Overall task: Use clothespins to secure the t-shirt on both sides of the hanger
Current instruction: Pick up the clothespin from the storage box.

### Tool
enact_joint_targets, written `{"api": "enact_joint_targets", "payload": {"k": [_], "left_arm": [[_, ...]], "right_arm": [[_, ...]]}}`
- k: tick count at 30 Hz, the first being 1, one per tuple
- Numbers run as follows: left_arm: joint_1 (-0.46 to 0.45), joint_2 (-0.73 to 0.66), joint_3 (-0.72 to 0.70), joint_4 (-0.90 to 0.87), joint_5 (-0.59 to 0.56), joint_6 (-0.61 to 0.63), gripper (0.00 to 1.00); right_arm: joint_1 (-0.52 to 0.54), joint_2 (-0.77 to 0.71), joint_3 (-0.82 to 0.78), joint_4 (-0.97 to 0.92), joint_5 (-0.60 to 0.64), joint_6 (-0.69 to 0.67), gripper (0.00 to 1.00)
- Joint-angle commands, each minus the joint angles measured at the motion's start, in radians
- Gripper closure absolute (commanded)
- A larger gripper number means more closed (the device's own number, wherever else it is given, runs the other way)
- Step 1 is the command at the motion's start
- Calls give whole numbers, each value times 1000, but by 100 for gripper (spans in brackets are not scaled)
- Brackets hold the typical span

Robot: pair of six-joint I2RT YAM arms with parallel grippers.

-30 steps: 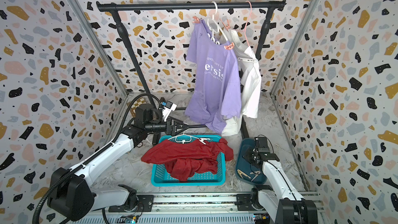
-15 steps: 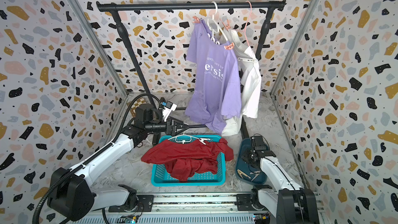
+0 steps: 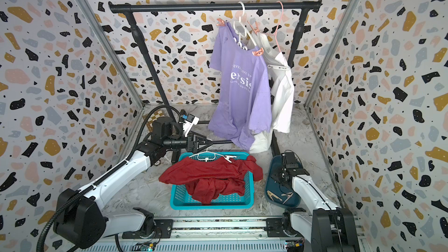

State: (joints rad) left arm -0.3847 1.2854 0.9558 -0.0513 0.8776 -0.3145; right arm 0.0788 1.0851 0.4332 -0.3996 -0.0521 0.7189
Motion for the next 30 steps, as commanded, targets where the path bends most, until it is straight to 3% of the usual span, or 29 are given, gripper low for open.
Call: {"api": "enact_joint_targets", "payload": {"k": [1, 3, 17, 23, 30], "left_arm": [[-7, -1, -3, 16, 18, 14, 1], [-7, 1, -5, 20, 12, 11, 1], [-7, 14, 17, 13, -92, -37, 1], [-6, 17, 38, -2, -133, -41, 1], [-4, 22, 116, -175, -265, 15, 1]], "right_arm": [[5, -18, -14, -49, 11, 6, 97], [5, -46, -5, -56, 9, 7, 100], [5, -353, 88, -161, -52, -36, 100], [10, -389, 180, -188, -98, -116, 100], [99, -402, 226, -67, -301, -210, 100]]}}
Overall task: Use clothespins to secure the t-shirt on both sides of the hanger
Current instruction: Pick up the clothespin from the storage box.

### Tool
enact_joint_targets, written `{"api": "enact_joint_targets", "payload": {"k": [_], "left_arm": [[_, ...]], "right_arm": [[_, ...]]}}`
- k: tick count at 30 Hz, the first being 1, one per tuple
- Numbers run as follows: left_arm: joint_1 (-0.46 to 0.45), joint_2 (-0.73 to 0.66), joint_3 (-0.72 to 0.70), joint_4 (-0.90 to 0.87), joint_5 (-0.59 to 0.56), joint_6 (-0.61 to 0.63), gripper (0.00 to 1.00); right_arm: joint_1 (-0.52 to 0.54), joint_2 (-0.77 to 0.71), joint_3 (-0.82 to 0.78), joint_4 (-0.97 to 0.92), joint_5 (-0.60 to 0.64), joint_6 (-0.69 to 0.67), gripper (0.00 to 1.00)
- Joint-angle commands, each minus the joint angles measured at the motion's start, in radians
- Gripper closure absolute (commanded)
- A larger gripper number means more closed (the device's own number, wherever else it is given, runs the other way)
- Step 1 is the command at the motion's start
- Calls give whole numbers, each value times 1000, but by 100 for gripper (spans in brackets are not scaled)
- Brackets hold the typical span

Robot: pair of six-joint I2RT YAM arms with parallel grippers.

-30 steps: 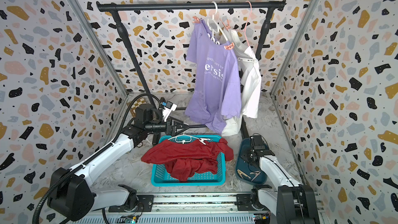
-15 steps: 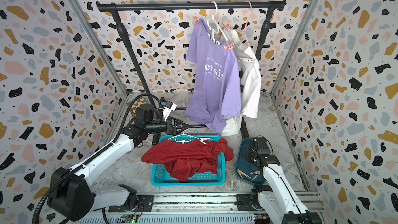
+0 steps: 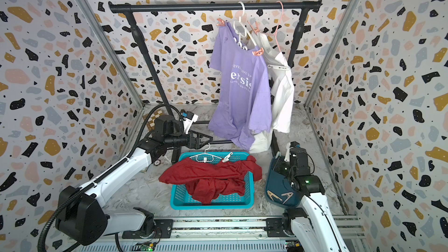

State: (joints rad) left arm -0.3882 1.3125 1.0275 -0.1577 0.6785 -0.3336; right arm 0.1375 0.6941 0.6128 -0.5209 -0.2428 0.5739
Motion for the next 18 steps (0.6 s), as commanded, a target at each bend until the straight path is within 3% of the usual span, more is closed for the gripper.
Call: {"api": "enact_joint_targets", "payload": {"k": [1, 5, 9, 18], "left_arm": [[-1, -4, 49, -77, -70, 35, 1], [0, -5, 52, -58, -49, 19, 1], [4, 13, 59, -31, 5, -7, 1], [21, 76, 49, 127, 178, -93, 1]], "right_arm": [[56, -9, 54, 67, -124, -77, 100], [105, 10, 84, 116, -223, -126, 100], [137, 53, 96, 177, -410, -166, 100], [213, 114, 115, 296, -602, -195, 100]]}}
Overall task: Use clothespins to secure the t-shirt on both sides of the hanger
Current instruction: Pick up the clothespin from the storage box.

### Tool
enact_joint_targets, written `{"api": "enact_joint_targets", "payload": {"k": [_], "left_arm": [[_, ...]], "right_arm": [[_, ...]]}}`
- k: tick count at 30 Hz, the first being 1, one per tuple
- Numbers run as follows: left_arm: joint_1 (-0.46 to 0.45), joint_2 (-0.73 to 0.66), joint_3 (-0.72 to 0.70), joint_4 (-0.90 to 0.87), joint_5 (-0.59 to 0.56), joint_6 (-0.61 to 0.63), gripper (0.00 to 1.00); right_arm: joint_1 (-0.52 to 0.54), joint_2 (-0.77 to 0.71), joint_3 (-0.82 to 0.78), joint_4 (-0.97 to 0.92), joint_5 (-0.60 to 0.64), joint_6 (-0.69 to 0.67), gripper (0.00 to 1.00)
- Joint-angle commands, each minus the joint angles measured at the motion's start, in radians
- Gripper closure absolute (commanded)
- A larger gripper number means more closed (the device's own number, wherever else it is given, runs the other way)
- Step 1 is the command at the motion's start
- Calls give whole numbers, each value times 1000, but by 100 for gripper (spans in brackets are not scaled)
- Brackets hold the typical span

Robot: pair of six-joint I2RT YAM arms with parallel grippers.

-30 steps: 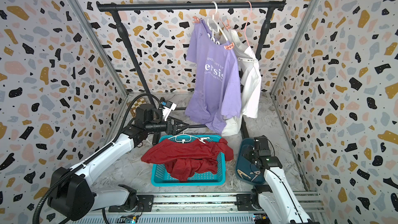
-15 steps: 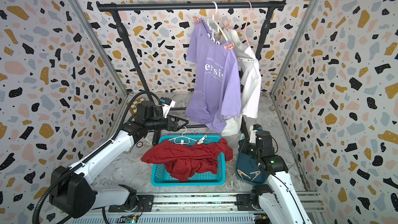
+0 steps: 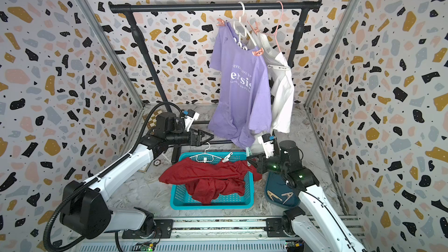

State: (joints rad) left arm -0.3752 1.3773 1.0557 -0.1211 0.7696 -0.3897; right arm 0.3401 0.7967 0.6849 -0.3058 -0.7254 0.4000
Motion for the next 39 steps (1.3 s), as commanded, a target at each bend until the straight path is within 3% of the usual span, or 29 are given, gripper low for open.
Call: {"api": "enact_joint_targets", "payload": {"k": [1, 7, 19, 25, 29, 39], "left_arm": [[9, 18, 21, 104, 101, -43, 1], [13, 39, 3, 216, 176, -103, 2], [15, 18, -29, 287, 178, -134, 6], [18, 24, -26, 308, 190, -140, 13], [18, 29, -26, 340, 205, -154, 22], [21, 45, -17, 385, 239, -169, 27]], "right_arm": [[13, 21, 41, 104, -151, -14, 100], [37, 121, 54, 196, -250, 45, 100], [128, 311, 160, 324, -307, 170, 100], [141, 413, 240, 348, -315, 242, 100], [149, 461, 271, 379, -323, 294, 100], [181, 575, 350, 482, -379, 419, 100]]}}
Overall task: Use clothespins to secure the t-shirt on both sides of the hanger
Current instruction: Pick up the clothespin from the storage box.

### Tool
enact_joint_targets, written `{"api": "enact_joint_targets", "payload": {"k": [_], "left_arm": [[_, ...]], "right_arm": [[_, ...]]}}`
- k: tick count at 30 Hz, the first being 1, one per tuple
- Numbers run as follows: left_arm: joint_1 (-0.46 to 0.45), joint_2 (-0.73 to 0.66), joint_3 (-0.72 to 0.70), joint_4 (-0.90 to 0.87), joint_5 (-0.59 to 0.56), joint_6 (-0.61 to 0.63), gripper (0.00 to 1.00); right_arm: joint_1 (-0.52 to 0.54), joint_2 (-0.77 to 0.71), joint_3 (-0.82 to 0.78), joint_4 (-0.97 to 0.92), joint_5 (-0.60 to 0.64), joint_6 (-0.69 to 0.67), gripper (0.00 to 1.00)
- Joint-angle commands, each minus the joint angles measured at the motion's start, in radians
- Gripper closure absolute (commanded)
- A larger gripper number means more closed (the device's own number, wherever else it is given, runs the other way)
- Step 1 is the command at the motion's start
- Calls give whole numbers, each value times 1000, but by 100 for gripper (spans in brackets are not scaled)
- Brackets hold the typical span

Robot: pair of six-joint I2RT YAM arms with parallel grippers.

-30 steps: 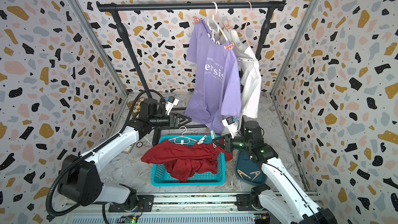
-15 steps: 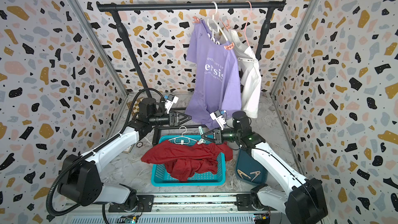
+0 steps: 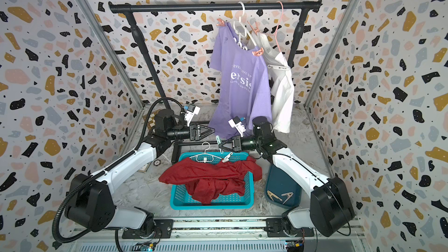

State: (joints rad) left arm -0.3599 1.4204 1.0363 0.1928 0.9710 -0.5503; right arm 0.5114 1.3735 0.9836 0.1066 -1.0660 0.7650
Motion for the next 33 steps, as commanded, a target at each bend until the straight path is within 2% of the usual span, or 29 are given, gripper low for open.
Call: {"api": "enact_joint_targets", "payload": {"k": [1, 15, 23, 30, 33], "left_arm": [[8, 5, 2, 79, 44, -12, 29], [9, 23, -5, 189, 83, -71, 46], [10, 32, -22, 206, 101, -79, 52], [10, 31, -20, 221, 101, -89, 54], [10, 35, -14, 220, 107, -91, 63]], "right_arm": [[12, 7, 61, 75, -40, 64, 100], [13, 123, 149, 120, -67, 156, 100], [12, 147, 184, 136, -72, 175, 100], [13, 174, 200, 145, -77, 183, 100], [13, 177, 201, 152, -78, 183, 100]]}}
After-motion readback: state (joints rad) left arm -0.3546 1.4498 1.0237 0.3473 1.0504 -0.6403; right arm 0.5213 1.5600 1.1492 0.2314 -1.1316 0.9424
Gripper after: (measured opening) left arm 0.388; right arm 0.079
